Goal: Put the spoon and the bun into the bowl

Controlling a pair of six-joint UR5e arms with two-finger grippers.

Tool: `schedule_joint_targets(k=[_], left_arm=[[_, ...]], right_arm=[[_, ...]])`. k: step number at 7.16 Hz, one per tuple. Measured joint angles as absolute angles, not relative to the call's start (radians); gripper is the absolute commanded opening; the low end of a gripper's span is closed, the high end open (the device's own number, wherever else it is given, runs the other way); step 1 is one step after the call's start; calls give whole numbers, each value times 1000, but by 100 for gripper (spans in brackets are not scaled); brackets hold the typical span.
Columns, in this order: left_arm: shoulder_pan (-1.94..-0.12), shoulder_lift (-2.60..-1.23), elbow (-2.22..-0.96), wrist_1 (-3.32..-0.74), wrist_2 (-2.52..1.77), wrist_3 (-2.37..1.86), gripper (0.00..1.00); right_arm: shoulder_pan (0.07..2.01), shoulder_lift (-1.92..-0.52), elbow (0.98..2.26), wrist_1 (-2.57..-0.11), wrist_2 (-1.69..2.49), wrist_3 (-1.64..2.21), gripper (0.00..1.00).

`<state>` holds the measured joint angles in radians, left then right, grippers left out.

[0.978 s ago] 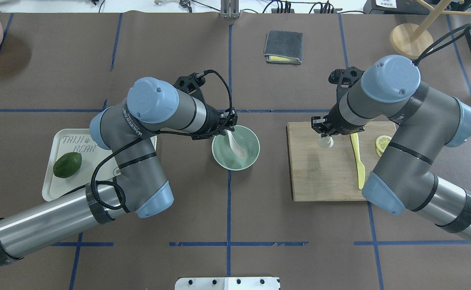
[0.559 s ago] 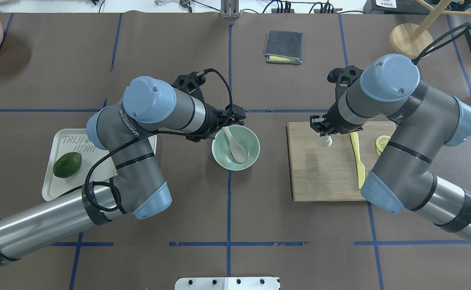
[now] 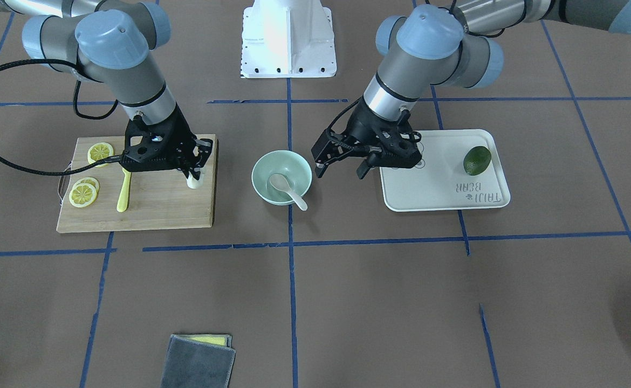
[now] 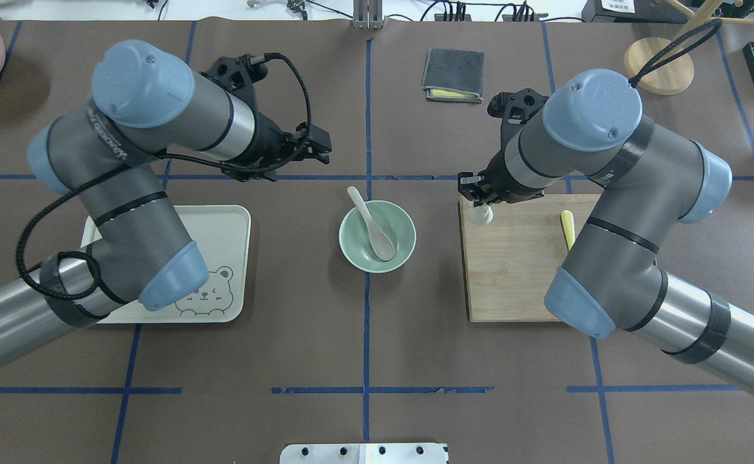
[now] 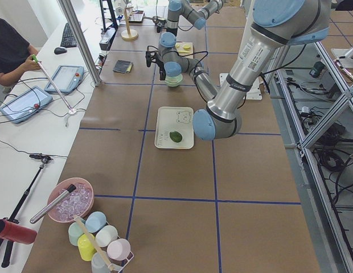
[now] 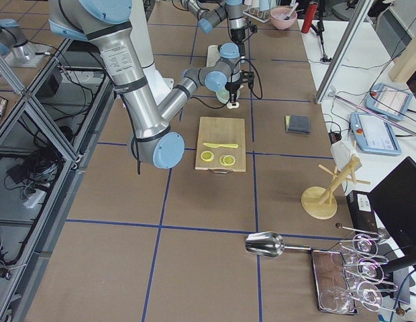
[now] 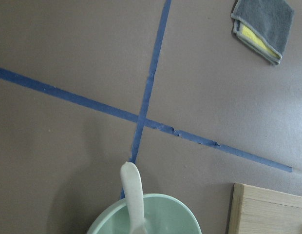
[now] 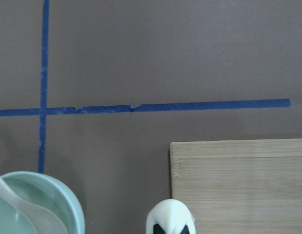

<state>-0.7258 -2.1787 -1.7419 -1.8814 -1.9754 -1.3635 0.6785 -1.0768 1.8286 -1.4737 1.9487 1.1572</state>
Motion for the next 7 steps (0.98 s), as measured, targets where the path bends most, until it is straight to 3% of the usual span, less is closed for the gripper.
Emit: schedule_joint_targets(k=[4,5,6,7], left_arm=[[-916,-2055,-1918,-1617,-1978,-1028,100],[-958,-2011,-1937,-1612,-1979,-953,100],[-992,-1973,-1946,-1610,-1979,-883,100],[-1022,-1943,-1950,-1609,-1980,-818,100]], right_arm=[[583,-886,1637,-1397,1908,1242,0],[568,-868,1607,-1367,1893,1261,76],[562,-857,1594,-1354,1887,1270,100],[559,-851,1590,-1350,1885,1273,100]])
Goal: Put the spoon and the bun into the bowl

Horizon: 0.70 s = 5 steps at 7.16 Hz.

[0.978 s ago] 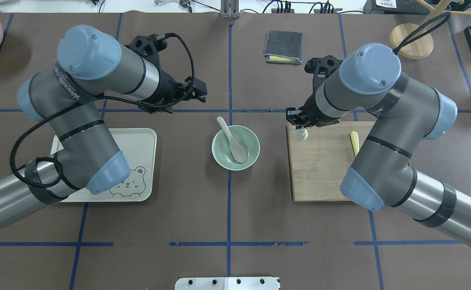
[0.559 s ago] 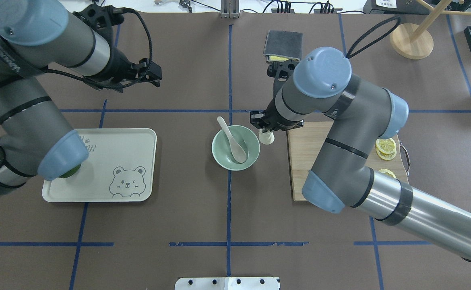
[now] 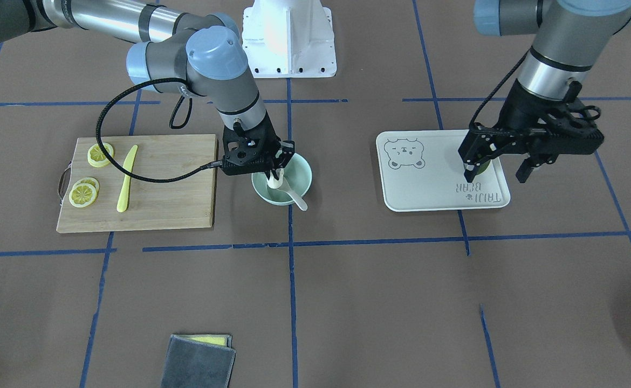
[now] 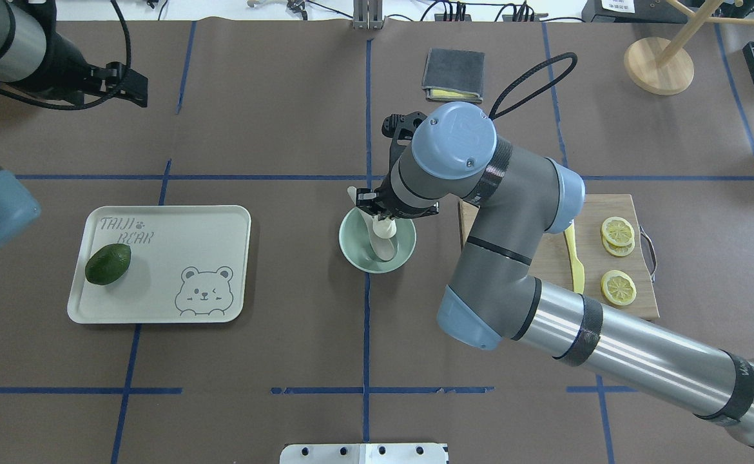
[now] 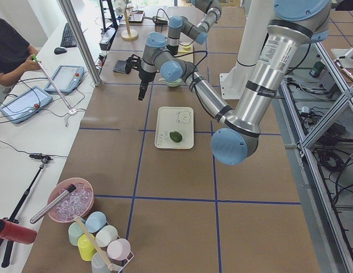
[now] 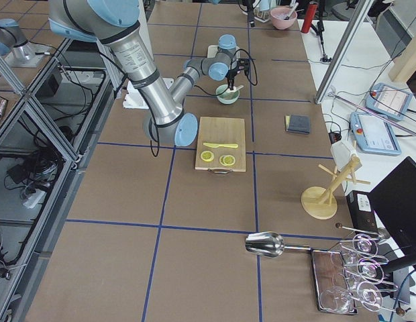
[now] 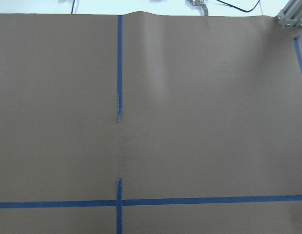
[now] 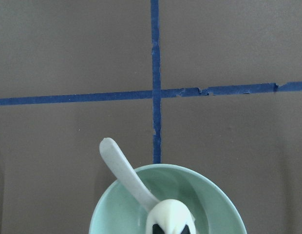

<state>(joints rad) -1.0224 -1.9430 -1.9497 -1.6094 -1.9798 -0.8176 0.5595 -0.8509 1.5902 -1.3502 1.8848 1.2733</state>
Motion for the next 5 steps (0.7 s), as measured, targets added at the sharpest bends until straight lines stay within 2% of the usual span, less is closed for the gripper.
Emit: schedule_joint_targets(k=[5], left_arm=[[-1209,-1813,-1930,-1609,-2010,-429,100]], right_arm=[[557,-827,1588,-1350,1884,1293,100]])
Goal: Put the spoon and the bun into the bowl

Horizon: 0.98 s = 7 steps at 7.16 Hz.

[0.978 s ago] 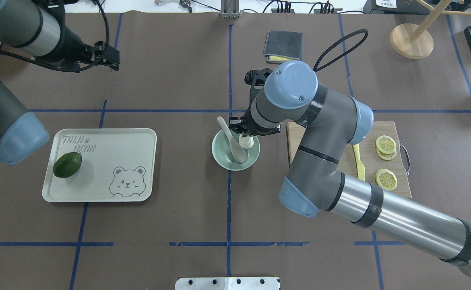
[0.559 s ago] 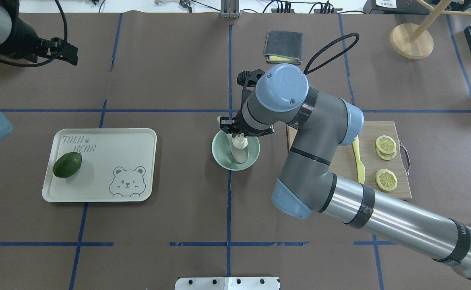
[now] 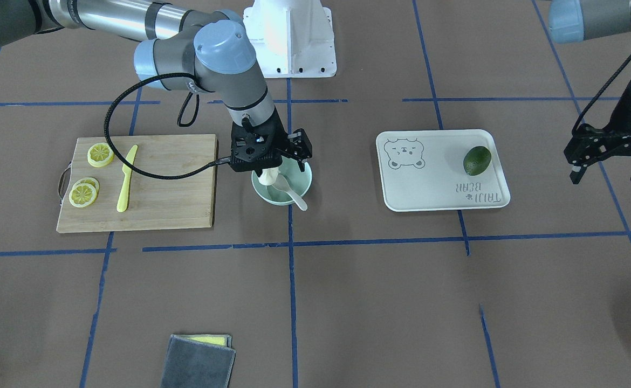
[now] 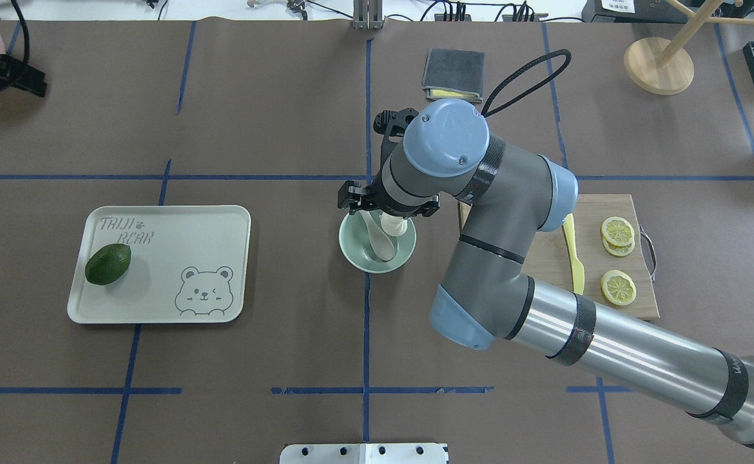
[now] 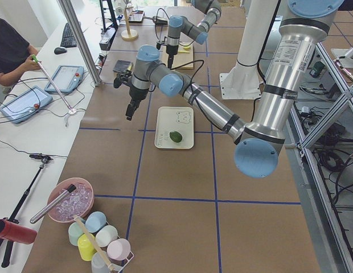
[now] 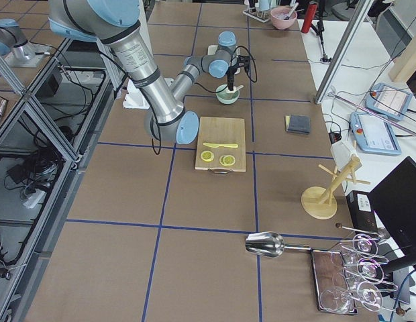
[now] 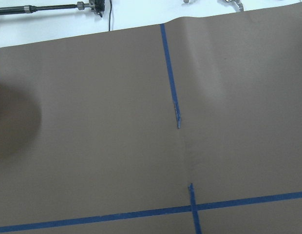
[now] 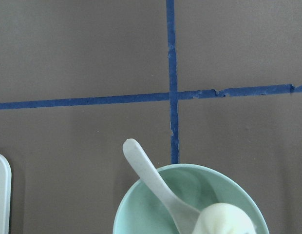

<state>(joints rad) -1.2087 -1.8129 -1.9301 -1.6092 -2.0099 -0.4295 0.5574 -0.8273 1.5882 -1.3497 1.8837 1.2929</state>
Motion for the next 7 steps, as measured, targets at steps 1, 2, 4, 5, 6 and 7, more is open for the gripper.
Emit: schedule_joint_targets(k=[1,2,4,5,6,7], left_arm=[[-1245,-1797,-1917,-1609,-2027,-364,100],[-1277,-1779,-1908,-1609,-2037,-306,100],[-1351,-1744,-1861,-1608,-2056,-162,100],[-1388,-1728,-1824,-1608,-2086,-87,100],[-1435,-1712,-1780,-1608,-2125,-6,100],[-1492,-1699,-1730,-1597,-2175,71,100]], right_arm=[[557,-823,1588,-1350,1884,1300,100],[555,-820,1588,-1350,1884,1304,100],[554,-819,1590,-1353,1884,1303,100],[556,-824,1601,-1361,1885,1299,100],[565,-838,1631,-1394,1889,1289,100],[586,-868,1695,-1459,1895,1256,100]])
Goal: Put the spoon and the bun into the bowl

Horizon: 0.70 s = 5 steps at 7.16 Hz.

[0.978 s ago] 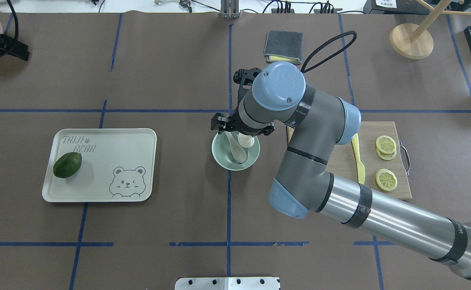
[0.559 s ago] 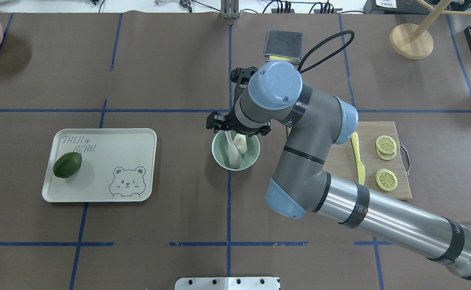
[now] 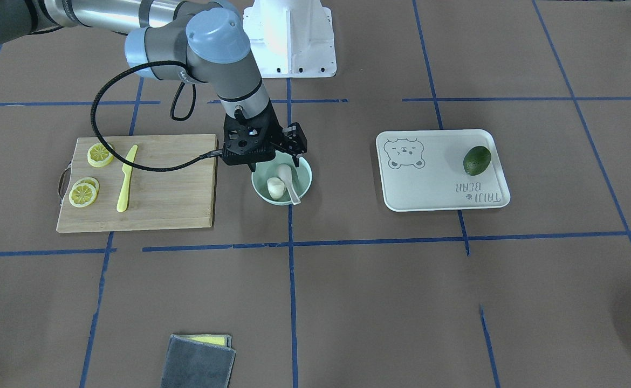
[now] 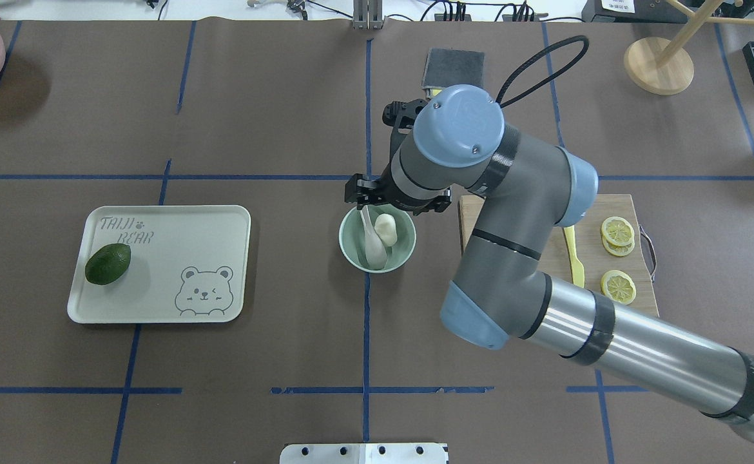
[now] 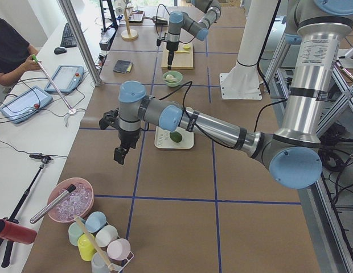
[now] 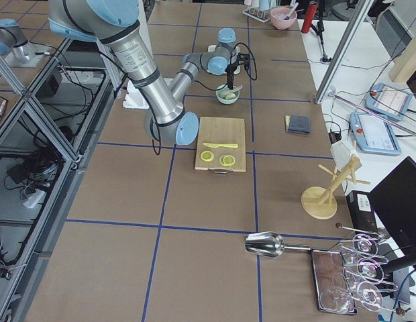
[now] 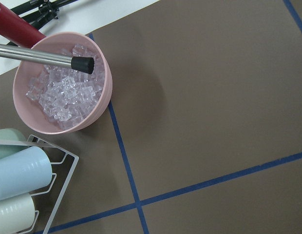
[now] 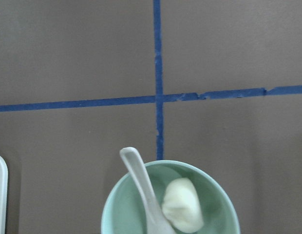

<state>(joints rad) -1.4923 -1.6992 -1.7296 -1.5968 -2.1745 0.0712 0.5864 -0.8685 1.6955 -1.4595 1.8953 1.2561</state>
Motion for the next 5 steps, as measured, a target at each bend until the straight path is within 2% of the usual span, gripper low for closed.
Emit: schedule_joint_targets(k=[2,5], left_arm=[[-1561,-1661,-1656,-1544,-2244,170,100],[-1571,-1616,-1638,-1526,-2262,176,100]], right_arm=[[683,-987,1843,-1556,1965,1108,100],[942,-1222,1922,-1577,2184,791,100]])
